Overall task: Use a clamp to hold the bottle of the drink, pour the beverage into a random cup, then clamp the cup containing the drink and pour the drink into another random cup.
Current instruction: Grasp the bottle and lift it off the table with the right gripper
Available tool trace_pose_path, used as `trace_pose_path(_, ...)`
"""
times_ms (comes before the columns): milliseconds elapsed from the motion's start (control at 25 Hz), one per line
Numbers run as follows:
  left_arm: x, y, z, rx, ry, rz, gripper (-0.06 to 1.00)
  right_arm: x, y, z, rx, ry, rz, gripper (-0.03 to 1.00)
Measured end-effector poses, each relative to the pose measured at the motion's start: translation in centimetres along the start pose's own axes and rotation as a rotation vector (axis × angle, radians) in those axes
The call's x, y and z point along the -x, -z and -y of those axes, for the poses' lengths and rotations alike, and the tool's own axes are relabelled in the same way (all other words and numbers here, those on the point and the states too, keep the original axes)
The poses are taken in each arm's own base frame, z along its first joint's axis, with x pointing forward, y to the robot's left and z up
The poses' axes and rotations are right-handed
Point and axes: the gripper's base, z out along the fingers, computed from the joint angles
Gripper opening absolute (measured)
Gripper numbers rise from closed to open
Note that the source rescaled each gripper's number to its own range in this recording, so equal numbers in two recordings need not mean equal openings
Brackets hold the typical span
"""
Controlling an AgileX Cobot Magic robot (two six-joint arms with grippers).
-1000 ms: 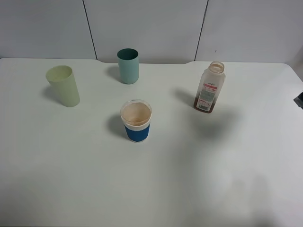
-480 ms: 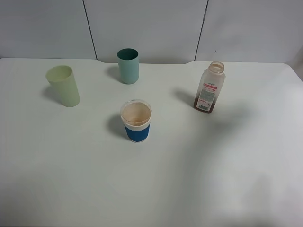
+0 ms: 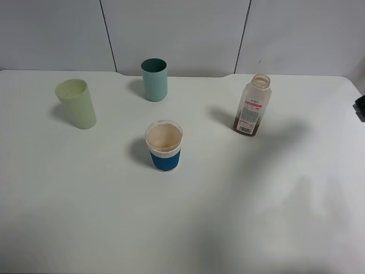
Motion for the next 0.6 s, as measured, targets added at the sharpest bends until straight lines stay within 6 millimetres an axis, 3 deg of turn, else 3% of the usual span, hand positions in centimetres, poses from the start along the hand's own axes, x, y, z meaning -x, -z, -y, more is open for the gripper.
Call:
trace_pose_path(360, 0.0, 0.0, 0.0, 0.0, 0.0, 0.0, 0.95, 0.4, -4.6, -2.8, 0.17, 0.027, 0.111, 0.96)
trace_pose_path(600, 0.0, 0.0, 0.0, 0.0, 0.0, 0.0, 0.95, 1.3, -5.9, -3.9, 0.223, 0.02, 0.152, 0.96)
